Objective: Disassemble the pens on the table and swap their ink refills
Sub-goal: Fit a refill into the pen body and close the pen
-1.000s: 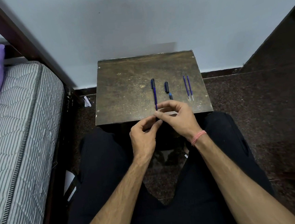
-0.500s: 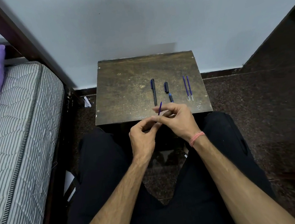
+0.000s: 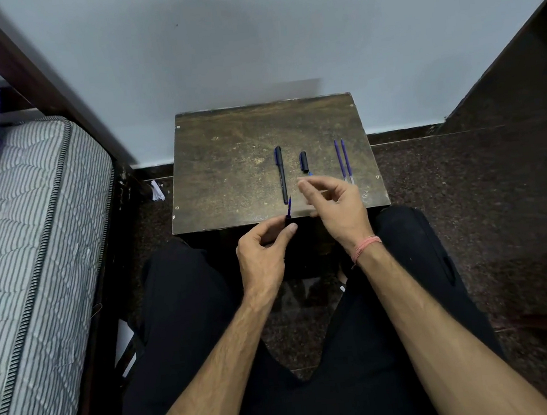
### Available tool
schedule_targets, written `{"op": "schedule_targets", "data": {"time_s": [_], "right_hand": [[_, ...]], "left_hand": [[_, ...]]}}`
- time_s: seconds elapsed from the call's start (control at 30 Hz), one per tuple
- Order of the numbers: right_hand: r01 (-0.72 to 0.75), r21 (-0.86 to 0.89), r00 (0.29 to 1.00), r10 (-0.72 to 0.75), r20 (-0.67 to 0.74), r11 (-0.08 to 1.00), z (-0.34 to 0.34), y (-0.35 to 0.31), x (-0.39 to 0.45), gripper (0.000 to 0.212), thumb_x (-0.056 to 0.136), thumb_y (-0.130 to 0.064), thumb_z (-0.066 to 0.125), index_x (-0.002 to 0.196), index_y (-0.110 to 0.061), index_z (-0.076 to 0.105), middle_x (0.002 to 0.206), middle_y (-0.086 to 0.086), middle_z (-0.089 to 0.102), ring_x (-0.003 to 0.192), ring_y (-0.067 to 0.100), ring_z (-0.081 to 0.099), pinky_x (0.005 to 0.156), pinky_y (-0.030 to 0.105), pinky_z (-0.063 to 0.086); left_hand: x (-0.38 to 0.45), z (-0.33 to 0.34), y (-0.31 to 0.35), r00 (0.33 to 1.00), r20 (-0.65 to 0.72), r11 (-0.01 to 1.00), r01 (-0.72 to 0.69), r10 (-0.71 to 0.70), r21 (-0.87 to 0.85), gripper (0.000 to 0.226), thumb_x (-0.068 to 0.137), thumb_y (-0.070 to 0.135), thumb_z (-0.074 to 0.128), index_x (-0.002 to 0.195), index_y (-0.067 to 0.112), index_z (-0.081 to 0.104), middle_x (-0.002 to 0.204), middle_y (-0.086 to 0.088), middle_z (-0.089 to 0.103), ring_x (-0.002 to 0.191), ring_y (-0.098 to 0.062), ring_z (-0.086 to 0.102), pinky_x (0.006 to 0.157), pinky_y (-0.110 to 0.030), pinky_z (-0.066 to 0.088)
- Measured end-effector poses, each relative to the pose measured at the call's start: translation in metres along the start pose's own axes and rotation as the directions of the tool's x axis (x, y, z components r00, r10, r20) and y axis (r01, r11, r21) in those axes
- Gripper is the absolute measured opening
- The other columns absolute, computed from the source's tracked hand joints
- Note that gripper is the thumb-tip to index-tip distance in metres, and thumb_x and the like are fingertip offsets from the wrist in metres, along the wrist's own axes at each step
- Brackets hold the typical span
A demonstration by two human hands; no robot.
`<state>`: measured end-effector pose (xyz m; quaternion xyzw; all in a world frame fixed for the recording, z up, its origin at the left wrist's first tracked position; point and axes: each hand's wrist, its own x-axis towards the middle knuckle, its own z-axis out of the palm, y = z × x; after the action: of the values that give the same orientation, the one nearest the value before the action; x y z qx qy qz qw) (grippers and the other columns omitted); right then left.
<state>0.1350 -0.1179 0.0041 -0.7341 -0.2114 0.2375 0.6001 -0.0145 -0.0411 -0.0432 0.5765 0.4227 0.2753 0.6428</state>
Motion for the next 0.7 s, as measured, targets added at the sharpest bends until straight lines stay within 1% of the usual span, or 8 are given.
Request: {"op": "schedule_targets", "data": {"time_s": [0.03,0.1,0.13,0.2,0.27,0.4,0.5,0.7], "right_hand": [[0.03,-0.155,0.998,-0.038,-0.053,0.988,-0.004,0.003,0.004,0.019,0.098,-0.038,0.08,0.114,-0.029,0.085,0.108,-0.008,0.082,0.09,0.005,0.074,0.078,0.025,0.062],[0.079,-0.479,0.99,-0.125,-0.064,0.874,-0.01,0.008,0.009,0.023,0.103,-0.028,0.073,0.124,-0.026,0.082,0.118,-0.004,0.077,0.101,0.013,0.072,0.093,0.035,0.061],[0.1,-0.59,0.988,-0.148,-0.033,0.801,-0.011,0.01,0.011,0.026,0.105,-0.024,0.069,0.128,-0.024,0.081,0.122,-0.002,0.075,0.109,0.019,0.07,0.099,0.04,0.058],[0.139,-0.725,0.984,-0.177,0.024,0.675,-0.01,0.011,0.014,0.028,0.107,-0.026,0.064,0.13,-0.023,0.08,0.125,-0.001,0.075,0.115,0.024,0.065,0.102,0.039,0.053],[0.159,-0.784,0.977,-0.209,0.038,0.6,-0.006,0.011,0.015,0.027,0.108,-0.032,0.062,0.127,-0.025,0.081,0.121,-0.001,0.076,0.11,0.025,0.063,0.096,0.037,0.05],[0.148,-0.819,0.968,-0.251,0.005,0.554,-0.002,0.011,0.014,0.019,0.104,-0.036,0.069,0.109,-0.025,0.084,0.106,-0.003,0.076,0.1,0.023,0.065,0.086,0.038,0.054],[0.087,-0.848,0.97,-0.238,-0.047,0.523,0.0,0.009,0.011,0.01,0.098,-0.036,0.078,0.097,-0.027,0.083,0.096,-0.004,0.076,0.094,0.023,0.07,0.074,0.031,0.046],[-0.023,-0.837,0.975,-0.172,-0.14,0.547,-0.003,0.011,0.005,0.02,0.09,-0.044,0.083,0.081,-0.028,0.076,0.075,-0.008,0.075,0.077,0.02,0.073,0.066,0.03,0.051]], "left_hand": [[0.0,0.0,-0.001,1.0,-0.004,1.0,0.001,-0.001,-0.003,0.022,0.091,0.022,0.094,0.112,0.024,0.088,0.102,0.011,0.088,0.102,-0.007,0.084,0.094,-0.019,0.063],[0.0,-0.001,-0.002,1.0,-0.005,1.0,0.0,0.0,0.002,0.021,0.091,0.023,0.094,0.11,0.028,0.088,0.101,0.012,0.088,0.101,-0.006,0.084,0.092,-0.018,0.063],[0.0,-0.001,-0.002,1.0,-0.005,1.0,0.0,0.0,0.009,0.021,0.091,0.024,0.094,0.11,0.029,0.088,0.101,0.013,0.088,0.1,-0.005,0.084,0.092,-0.018,0.063],[0.0,-0.001,-0.002,1.0,-0.004,1.0,0.0,0.0,0.019,0.02,0.09,0.026,0.095,0.109,0.031,0.088,0.1,0.014,0.088,0.098,-0.004,0.084,0.089,-0.017,0.062],[0.0,-0.001,-0.003,1.0,-0.002,1.0,-0.005,0.005,0.026,0.02,0.09,0.027,0.095,0.107,0.034,0.088,0.099,0.014,0.088,0.096,-0.004,0.084,0.087,-0.015,0.061],[0.001,-0.004,-0.005,1.0,-0.004,0.999,0.004,-0.003,0.046,0.022,0.089,0.032,0.095,0.109,0.034,0.088,0.101,0.014,0.087,0.097,-0.005,0.084,0.089,-0.02,0.063],[0.002,-0.004,-0.006,1.0,-0.006,0.999,0.021,-0.021,0.046,0.024,0.089,0.033,0.095,0.112,0.031,0.088,0.102,0.013,0.088,0.099,-0.007,0.084,0.094,-0.027,0.065],[0.002,-0.003,-0.004,0.999,-0.008,0.998,0.037,-0.037,0.055,0.024,0.089,0.034,0.095,0.111,0.031,0.087,0.102,0.012,0.087,0.097,-0.007,0.084,0.09,-0.024,0.064]]}}
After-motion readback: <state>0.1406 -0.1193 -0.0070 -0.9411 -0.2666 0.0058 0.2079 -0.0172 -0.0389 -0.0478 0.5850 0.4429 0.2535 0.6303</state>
